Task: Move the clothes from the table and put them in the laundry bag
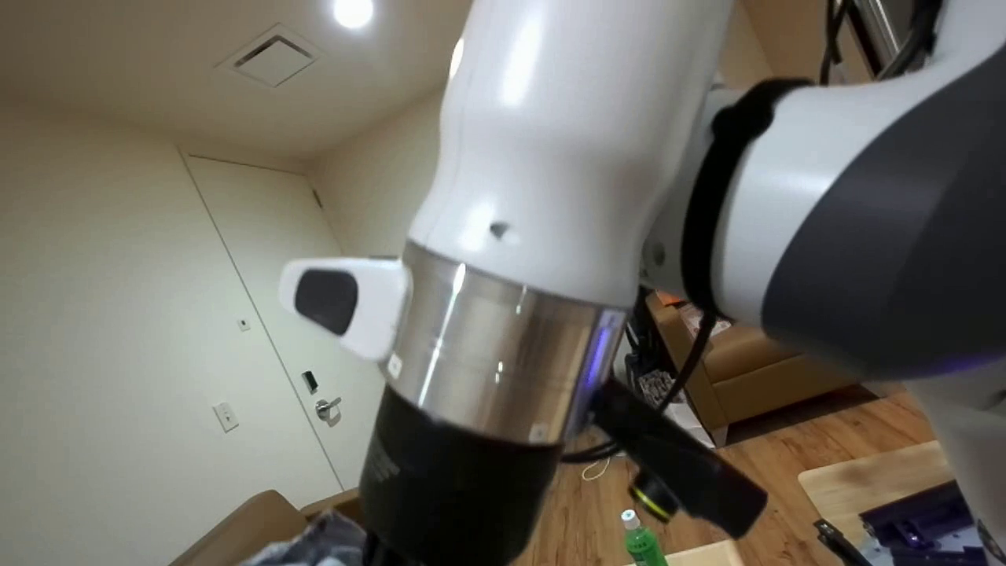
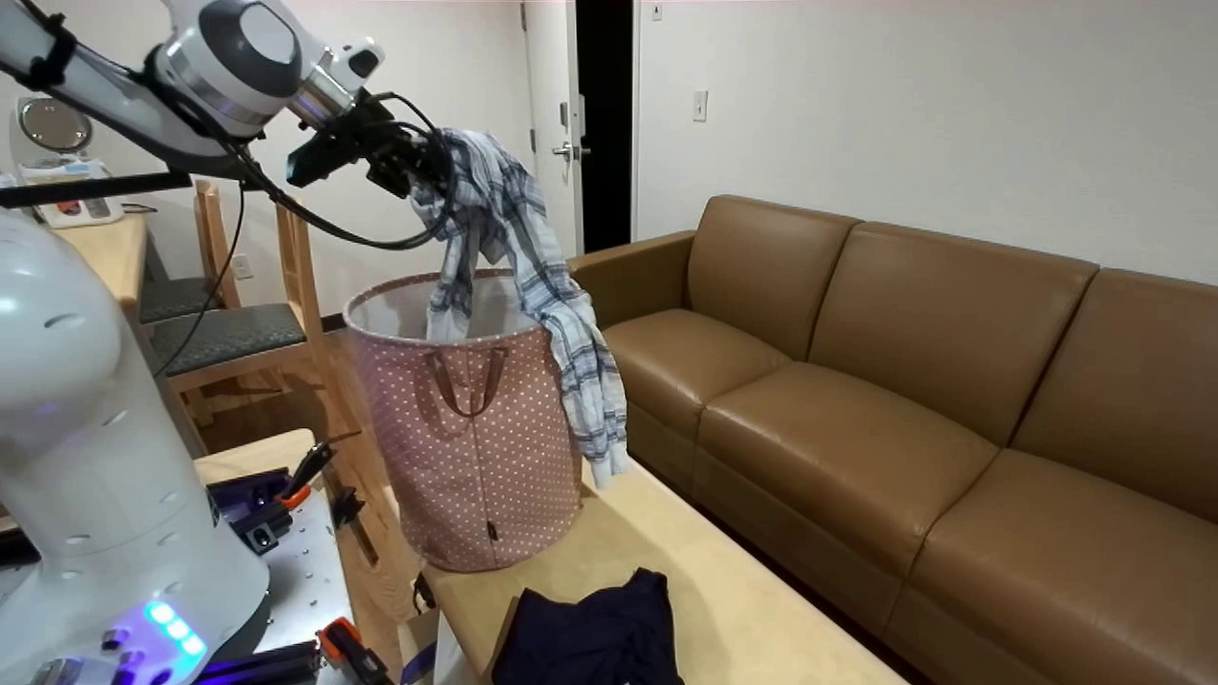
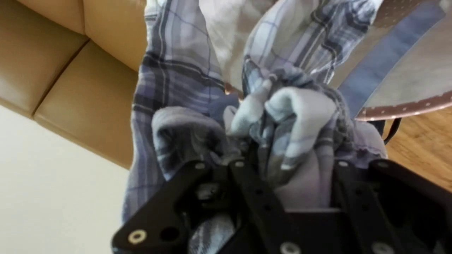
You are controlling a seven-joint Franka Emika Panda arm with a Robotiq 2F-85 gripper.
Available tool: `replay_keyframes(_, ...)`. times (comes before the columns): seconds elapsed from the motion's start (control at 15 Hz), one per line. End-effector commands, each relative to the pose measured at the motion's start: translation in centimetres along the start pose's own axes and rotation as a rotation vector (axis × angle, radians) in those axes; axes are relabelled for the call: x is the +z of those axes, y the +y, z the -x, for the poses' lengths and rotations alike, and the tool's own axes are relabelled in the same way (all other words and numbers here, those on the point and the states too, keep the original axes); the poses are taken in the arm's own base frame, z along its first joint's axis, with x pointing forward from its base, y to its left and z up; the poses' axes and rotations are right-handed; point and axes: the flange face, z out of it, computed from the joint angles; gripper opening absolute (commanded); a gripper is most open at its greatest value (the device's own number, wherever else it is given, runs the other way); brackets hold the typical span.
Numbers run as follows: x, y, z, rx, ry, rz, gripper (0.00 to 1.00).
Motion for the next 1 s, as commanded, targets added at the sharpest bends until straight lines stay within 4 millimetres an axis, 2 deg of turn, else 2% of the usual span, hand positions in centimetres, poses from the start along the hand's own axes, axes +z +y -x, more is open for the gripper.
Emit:
replay_keyframes(0.0, 5.4, 0.6, 1.8, 0.019, -0.091, -0.099, 0.10)
replay_keyframes(0.13, 8.1, 1.9, 3.0, 0.061, -0.126, -0.148, 0.10)
replay_keyframes(0.33, 10.3, 5.6, 4.2, 0.189, -0.145, -0.136, 0.10)
replay_keyframes(0.73, 11.2, 13.4, 5.6, 0.434, -0.091, -0.094, 0.10)
replay_keyframes(0.93, 12.8, 14.6, 7.5, 0.465, -0.156, -0.087, 0.10)
